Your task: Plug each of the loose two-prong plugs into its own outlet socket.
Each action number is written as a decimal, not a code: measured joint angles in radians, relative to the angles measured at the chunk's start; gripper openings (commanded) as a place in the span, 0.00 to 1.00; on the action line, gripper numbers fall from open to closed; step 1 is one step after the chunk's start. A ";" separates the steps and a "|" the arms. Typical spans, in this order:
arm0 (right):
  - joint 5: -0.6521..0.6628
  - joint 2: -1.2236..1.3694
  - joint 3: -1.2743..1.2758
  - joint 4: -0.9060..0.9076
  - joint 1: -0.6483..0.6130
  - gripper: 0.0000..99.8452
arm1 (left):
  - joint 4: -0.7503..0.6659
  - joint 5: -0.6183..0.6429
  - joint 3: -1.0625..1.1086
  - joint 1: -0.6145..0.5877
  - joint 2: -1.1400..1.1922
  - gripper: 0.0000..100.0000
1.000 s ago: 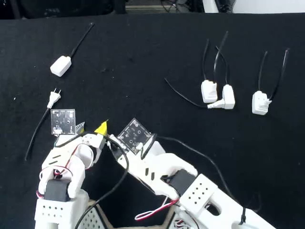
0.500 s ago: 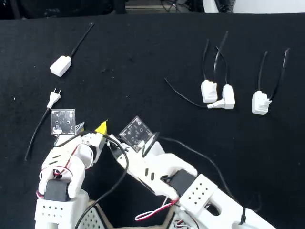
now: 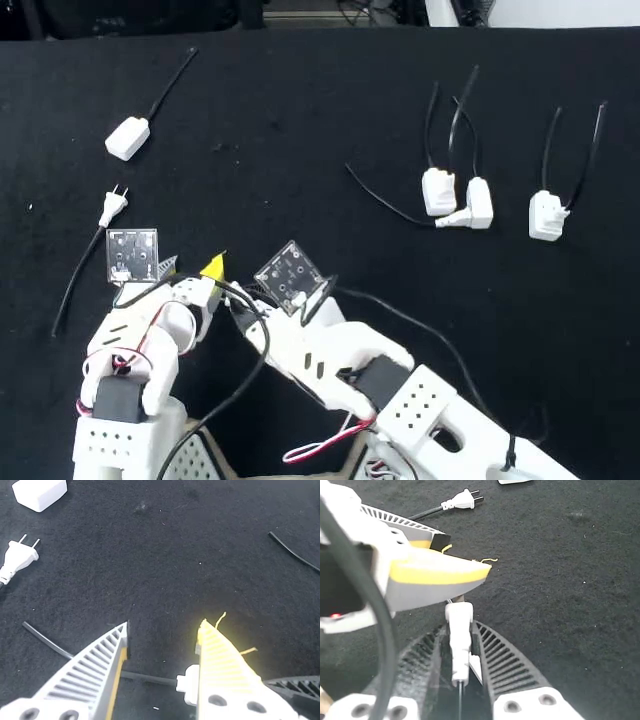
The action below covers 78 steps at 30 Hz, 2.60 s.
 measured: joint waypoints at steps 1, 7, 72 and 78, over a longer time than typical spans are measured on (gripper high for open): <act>0.000 0.000 0.000 0.000 0.000 0.01 | 0.000 0.000 0.000 0.000 0.000 0.22; -0.011 0.000 0.000 0.000 0.000 0.01 | 0.000 0.000 0.000 0.000 0.000 0.22; 0.120 0.373 -0.434 0.640 0.035 0.01 | -0.253 0.006 -0.368 -0.190 1.063 0.22; 0.126 0.373 -0.400 0.635 0.017 0.01 | -0.242 0.006 -0.517 -0.190 1.382 0.22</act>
